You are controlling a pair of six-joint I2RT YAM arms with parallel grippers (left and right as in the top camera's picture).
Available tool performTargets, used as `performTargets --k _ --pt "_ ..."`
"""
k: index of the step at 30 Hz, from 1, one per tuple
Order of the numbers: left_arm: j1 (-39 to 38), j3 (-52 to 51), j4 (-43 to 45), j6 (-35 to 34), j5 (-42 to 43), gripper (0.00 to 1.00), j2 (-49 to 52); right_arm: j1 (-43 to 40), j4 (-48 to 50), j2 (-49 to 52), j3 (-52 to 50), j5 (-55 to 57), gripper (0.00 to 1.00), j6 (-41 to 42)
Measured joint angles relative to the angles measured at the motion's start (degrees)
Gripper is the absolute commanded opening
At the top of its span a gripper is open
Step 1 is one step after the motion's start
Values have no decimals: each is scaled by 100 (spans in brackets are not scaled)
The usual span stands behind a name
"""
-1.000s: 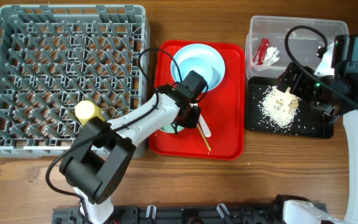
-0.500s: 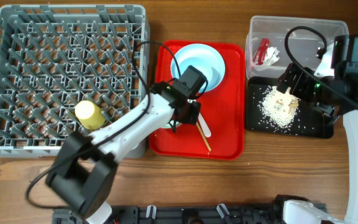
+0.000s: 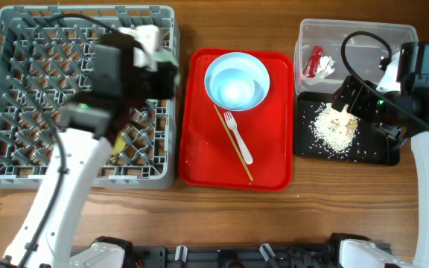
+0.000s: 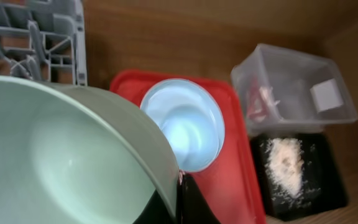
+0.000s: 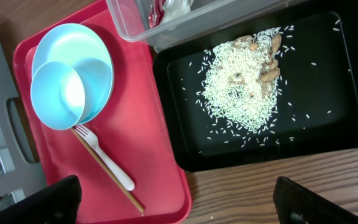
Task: Sort waste into correct bins and load items into the dishwasher rack
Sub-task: 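Place the green bowl into the dish rack with the left gripper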
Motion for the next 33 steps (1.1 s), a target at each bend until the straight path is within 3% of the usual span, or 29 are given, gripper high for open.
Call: performTargets --k 10,14,21,22,26,29,30,33 --pt "2435 9 1034 83 3560 4 1040 0 -17 2 0 0 100 -4" --pt "2835 9 1554 -50 4542 4 1899 0 -20 4 0 -2 100 -20" --pt "3228 13 2188 -372 5530 6 3099 0 -37 4 0 -13 100 -22" --pt "3294 15 2210 -376 5584 10 3141 0 -44 4 0 -15 100 -22" --pt "3620 20 2164 -472 5613 41 3386 0 -63 4 0 -15 100 -22" --pt "3838 20 2105 -501 5613 81 3432 0 -63 4 0 -15 100 -22" --pt "3921 20 2046 -498 5615 100 3432 0 -63 4 0 -15 100 -22" --pt "4151 20 1770 -516 5613 100 3432 0 -66 4 0 -15 100 -22"
